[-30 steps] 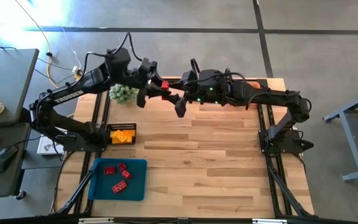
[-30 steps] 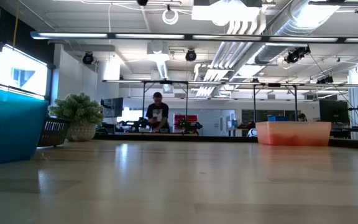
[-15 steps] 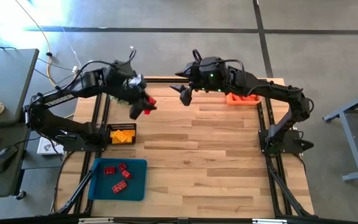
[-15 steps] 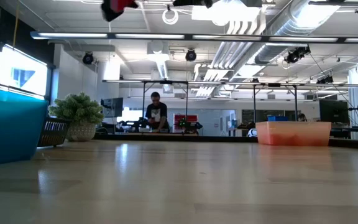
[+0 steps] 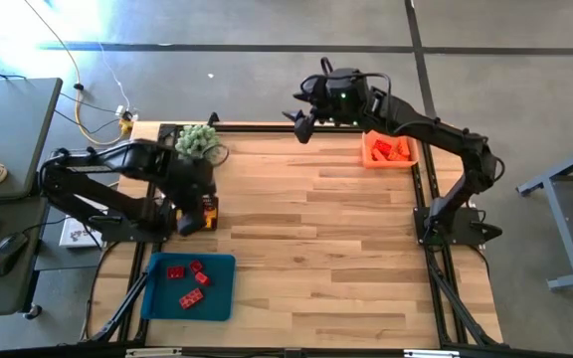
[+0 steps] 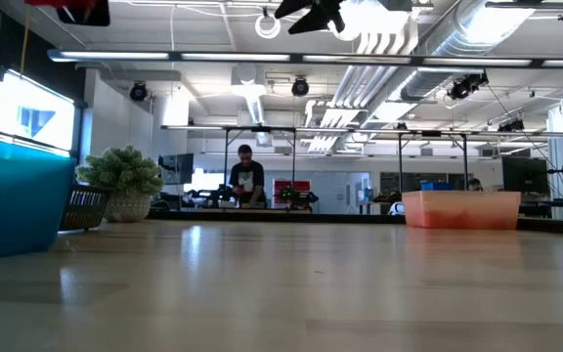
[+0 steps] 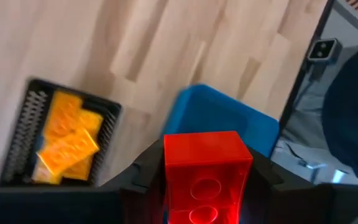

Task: Sort & place blocks by color
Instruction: Put the red game piece into the blue bin

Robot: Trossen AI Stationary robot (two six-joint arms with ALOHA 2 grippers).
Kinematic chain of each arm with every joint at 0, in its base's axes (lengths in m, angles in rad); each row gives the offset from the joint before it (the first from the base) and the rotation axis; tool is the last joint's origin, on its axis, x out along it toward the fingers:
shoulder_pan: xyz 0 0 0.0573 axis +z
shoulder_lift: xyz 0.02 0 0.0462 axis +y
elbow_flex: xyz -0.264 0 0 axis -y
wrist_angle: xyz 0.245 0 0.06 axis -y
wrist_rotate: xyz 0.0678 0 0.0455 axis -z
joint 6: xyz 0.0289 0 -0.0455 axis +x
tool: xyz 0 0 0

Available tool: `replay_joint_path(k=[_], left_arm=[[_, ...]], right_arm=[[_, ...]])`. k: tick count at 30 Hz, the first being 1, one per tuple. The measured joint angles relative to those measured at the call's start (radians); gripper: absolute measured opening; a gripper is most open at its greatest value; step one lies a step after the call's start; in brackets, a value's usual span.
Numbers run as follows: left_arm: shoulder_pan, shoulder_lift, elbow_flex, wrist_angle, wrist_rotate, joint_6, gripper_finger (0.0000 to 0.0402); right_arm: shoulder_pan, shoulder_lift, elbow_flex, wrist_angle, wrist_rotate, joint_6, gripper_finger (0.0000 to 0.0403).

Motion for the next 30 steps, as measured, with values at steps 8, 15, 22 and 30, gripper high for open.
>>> replay_joint_path(k=[8, 15, 22, 30], left_arm=[[-0.211, 0.0, -0.003, -0.003, -0.042, -0.283, 0.0118], [-0.363, 0.0, -0.14, 0.045, 0.013, -0.503, 0.012], [-0.462, 0.001, -0.321, 0.324, 0.039, -0.645, 0.0121], [-0.538, 0.001, -0.462, 0.461, 0.039, -0.801, 0.0122]], right_arm=[[-0.08, 0.0, 0.0, -0.001, -0.009, 0.0, 0.0261], [-0.149, 0.001, 0.0, -0.001, -0.083, 0.0, 0.0261], [-0.185, 0.001, 0.0, 0.0, -0.086, -0.035, 0.0261], [-0.205, 0.002, 0.0, -0.001, -0.086, -0.042, 0.0261]])
